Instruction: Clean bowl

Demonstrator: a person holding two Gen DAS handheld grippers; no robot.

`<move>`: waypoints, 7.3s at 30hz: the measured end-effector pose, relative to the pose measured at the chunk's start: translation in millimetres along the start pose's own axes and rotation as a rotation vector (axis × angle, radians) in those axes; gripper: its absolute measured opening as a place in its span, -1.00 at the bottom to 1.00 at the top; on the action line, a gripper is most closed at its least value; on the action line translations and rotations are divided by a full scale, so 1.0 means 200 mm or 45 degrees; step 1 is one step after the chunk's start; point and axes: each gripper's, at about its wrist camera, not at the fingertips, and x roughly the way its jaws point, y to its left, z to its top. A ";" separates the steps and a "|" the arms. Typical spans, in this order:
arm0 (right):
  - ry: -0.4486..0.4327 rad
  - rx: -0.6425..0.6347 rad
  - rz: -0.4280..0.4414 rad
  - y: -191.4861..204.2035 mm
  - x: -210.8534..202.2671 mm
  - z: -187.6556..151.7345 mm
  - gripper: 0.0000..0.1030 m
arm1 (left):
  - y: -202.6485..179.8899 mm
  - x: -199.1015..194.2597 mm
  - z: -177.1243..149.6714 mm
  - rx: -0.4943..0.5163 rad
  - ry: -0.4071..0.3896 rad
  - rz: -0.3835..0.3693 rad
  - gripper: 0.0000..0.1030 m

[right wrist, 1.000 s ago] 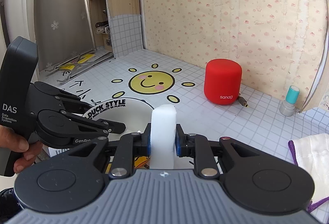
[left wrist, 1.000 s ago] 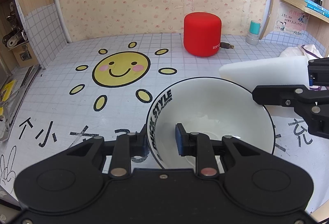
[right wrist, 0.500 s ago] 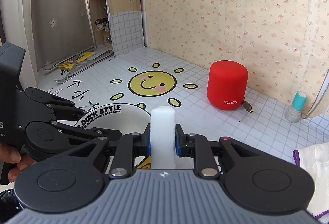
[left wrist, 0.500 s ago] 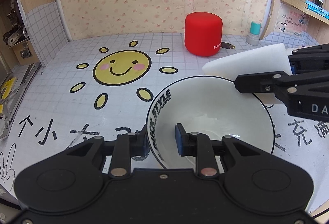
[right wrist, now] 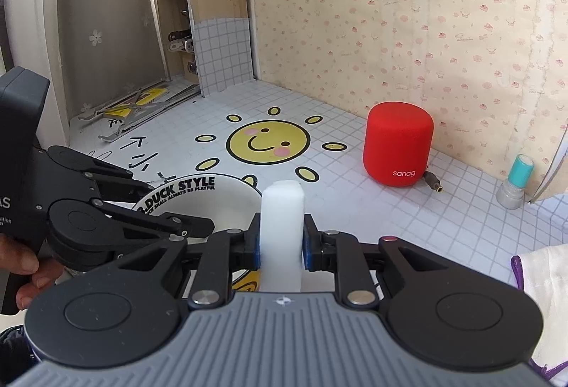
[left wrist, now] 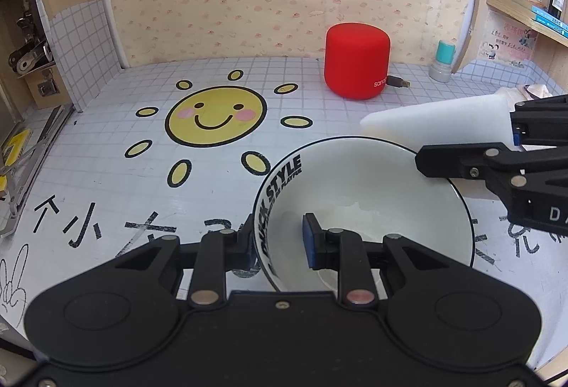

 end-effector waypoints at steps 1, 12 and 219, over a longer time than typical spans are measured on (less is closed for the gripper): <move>-0.004 -0.001 -0.001 0.00 -0.01 -0.01 -0.56 | 0.00 0.00 0.00 -0.002 0.001 -0.001 -0.48; -0.033 0.016 -0.002 0.01 -0.09 -0.06 -0.56 | 0.00 -0.01 0.00 0.002 -0.003 0.011 -0.48; -0.163 0.274 -0.175 0.11 -0.27 -0.30 0.11 | 0.13 -0.04 -0.05 -0.049 -0.103 -0.033 0.29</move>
